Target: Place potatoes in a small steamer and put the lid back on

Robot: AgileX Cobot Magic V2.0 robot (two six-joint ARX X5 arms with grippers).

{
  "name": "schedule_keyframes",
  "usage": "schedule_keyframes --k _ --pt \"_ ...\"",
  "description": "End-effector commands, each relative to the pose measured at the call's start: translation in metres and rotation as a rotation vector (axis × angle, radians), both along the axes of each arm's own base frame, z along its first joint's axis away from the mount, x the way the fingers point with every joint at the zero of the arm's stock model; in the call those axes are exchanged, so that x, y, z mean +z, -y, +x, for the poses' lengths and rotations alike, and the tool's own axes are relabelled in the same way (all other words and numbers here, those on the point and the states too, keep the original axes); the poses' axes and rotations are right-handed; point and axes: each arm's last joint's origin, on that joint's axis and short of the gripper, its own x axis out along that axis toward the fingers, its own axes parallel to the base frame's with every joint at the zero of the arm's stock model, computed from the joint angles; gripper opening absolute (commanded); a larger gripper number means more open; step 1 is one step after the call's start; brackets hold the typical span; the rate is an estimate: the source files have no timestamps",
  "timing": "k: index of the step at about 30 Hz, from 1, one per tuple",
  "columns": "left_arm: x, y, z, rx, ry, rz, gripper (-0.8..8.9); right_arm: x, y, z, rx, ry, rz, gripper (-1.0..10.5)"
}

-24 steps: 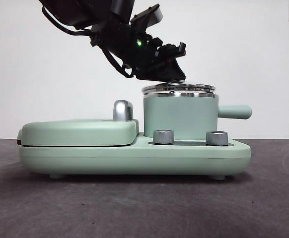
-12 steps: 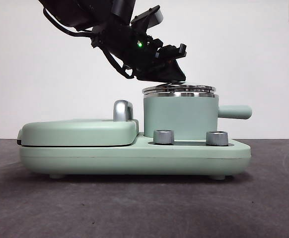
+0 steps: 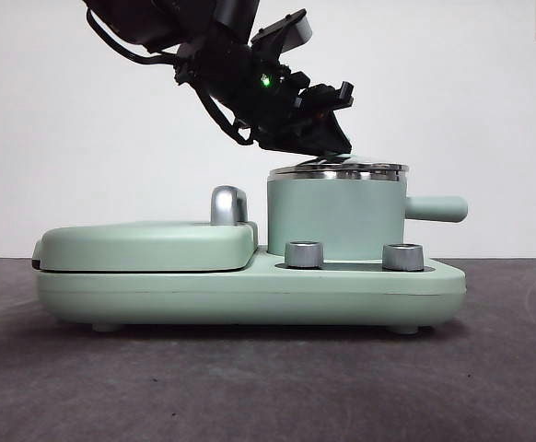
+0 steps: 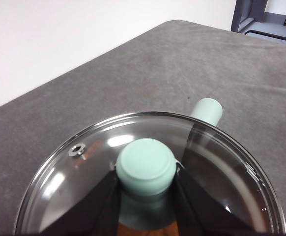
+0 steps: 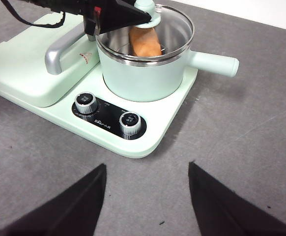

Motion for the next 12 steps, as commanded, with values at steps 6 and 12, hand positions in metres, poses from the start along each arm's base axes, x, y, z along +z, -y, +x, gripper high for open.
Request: schedule_keyframes --k 6,12 --pt "-0.0053 0.0083 -0.0004 -0.029 -0.021 0.017 0.15 0.0016 -0.0005 0.0006 -0.001 0.007 0.007 2.6" --pt "-0.0088 0.0048 0.001 0.002 -0.035 0.057 0.15 0.0016 -0.0006 0.0006 0.0 0.007 0.008 2.6"
